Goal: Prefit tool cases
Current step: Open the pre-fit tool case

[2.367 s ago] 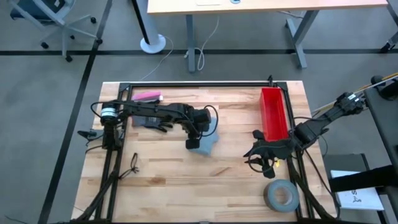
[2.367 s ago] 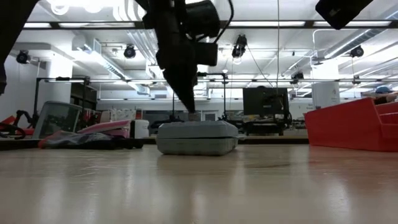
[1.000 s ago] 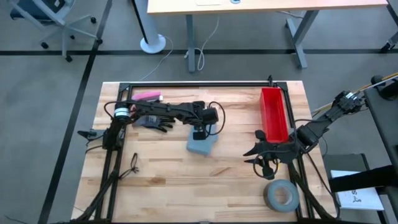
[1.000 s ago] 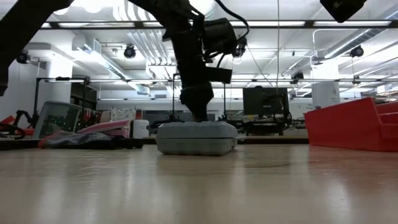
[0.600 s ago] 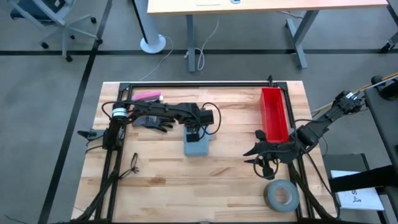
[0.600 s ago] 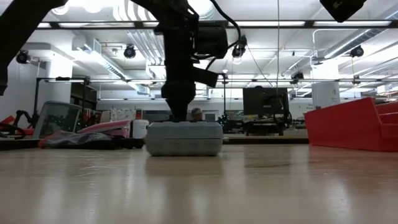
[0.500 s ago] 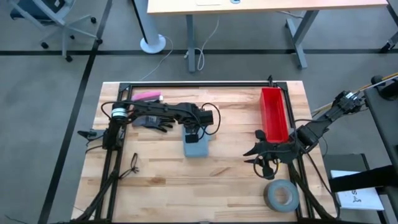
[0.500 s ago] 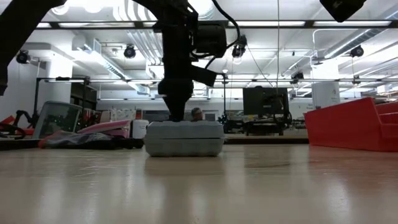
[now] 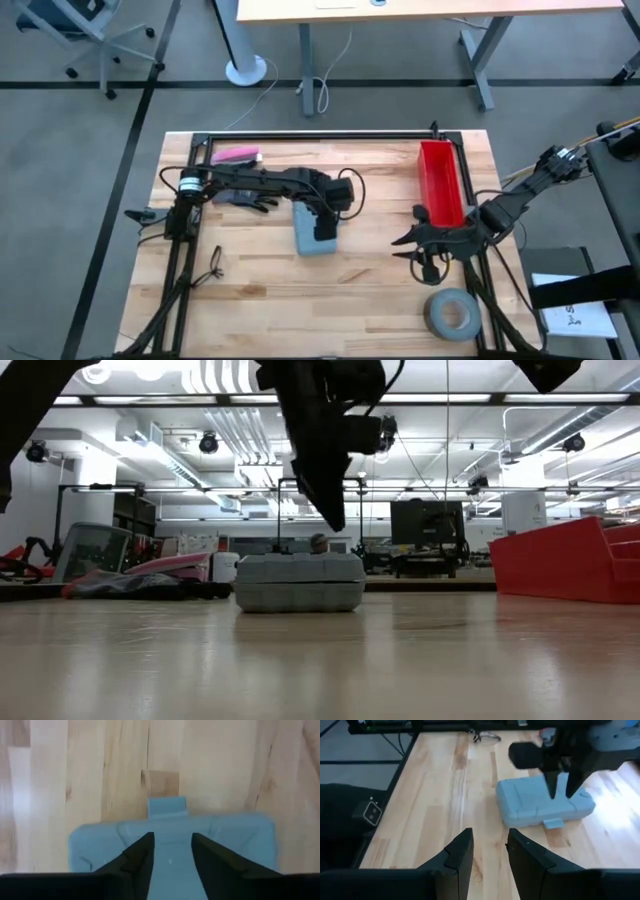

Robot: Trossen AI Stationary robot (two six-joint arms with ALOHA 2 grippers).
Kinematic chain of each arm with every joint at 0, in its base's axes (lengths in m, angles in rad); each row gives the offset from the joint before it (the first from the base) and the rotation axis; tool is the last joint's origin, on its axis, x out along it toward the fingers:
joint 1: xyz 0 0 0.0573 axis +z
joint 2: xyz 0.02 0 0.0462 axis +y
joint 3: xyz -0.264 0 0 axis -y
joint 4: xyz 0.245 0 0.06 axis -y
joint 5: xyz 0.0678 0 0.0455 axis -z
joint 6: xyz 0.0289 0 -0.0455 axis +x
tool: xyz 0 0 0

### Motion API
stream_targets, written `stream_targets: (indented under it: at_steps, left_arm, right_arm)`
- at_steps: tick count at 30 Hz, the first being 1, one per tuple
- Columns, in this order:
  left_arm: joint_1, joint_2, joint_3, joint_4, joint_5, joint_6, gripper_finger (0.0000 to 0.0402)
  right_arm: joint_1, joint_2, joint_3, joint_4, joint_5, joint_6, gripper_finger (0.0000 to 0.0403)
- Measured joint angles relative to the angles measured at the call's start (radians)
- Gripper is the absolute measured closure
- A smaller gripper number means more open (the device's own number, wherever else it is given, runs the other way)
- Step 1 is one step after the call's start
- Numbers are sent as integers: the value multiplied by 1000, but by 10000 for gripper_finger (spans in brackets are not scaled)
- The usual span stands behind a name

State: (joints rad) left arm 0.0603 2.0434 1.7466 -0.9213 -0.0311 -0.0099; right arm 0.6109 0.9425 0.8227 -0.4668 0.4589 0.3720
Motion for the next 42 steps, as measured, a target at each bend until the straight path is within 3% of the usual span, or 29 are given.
stream_targets:
  at_steps: [14, 29, 42]
  left_arm:
    - [-16, 76, 37, 42, 97, -22, 154]
    - [-5, 371, 438, -300, 97, -1, 170]
    - [14, 388, 470, -335, 40, -29, 135]
  right_arm:
    - [0, -50, 0, -34, 66, 4, 292]
    - [0, -50, 0, -38, 65, 5, 288]
    - [0, -50, 0, -41, 58, -42, 287]
